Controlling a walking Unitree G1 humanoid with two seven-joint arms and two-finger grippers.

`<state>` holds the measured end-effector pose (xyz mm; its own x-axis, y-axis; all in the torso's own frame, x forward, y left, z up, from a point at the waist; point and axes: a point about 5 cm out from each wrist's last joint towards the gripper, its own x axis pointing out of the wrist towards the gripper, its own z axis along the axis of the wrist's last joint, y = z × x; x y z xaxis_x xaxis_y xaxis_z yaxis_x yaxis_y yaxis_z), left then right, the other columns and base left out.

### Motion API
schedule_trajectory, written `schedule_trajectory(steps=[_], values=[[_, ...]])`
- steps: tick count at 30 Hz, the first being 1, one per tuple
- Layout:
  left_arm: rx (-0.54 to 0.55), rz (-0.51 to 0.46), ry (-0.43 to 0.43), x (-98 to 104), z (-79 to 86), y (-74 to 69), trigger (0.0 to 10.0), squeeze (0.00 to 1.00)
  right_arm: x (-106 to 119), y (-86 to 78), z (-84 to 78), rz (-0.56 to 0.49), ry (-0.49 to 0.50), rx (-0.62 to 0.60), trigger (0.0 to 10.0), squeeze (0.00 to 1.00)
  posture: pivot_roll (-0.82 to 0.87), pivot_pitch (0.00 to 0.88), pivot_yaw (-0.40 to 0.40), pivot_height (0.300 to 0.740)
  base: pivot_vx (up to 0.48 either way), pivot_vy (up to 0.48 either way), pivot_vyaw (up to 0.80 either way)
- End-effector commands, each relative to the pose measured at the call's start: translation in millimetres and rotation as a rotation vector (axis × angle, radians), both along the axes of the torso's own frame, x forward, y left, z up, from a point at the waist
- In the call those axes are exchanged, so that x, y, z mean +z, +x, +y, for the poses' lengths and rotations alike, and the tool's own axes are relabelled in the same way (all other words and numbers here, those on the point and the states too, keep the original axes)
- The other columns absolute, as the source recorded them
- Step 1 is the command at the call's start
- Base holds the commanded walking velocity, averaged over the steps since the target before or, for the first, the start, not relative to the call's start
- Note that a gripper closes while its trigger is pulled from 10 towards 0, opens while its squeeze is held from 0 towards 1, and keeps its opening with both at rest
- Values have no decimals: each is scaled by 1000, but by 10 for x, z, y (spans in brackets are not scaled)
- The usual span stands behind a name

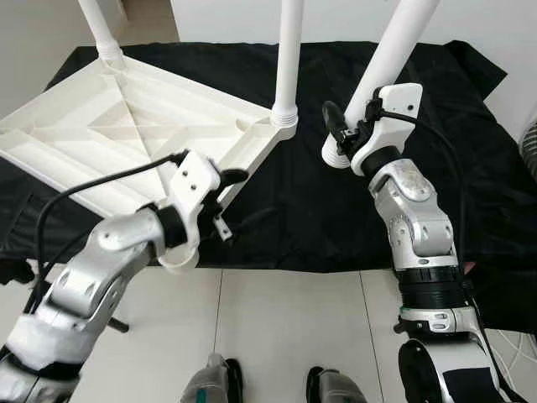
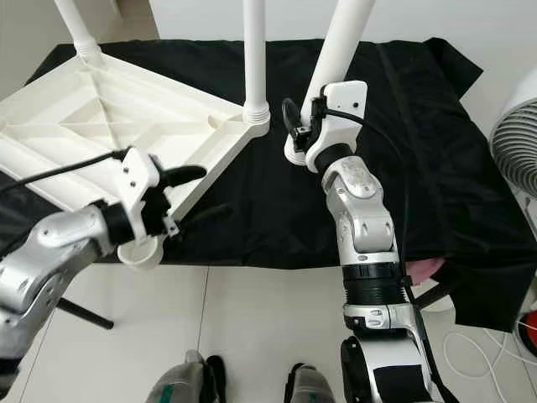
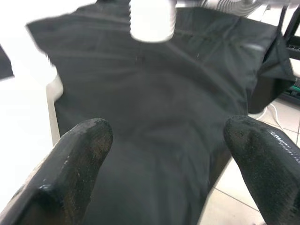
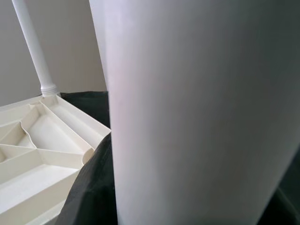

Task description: Building children table

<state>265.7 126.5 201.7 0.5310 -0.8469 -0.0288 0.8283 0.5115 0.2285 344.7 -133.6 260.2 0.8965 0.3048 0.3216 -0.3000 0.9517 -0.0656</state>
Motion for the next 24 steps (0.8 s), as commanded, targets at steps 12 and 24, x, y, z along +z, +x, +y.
schedule_trajectory(steps=[12,24], values=[[-37,126,125,-242,383,-189,10000,0,14,-44,-2,-8,0,6,10000,0,-8,133,96,740,0,0,0],[49,186,202,-329,719,-310,10000,0,6,-47,-31,-5,-10,-2,10000,0,-5,136,101,740,0,0,0]])
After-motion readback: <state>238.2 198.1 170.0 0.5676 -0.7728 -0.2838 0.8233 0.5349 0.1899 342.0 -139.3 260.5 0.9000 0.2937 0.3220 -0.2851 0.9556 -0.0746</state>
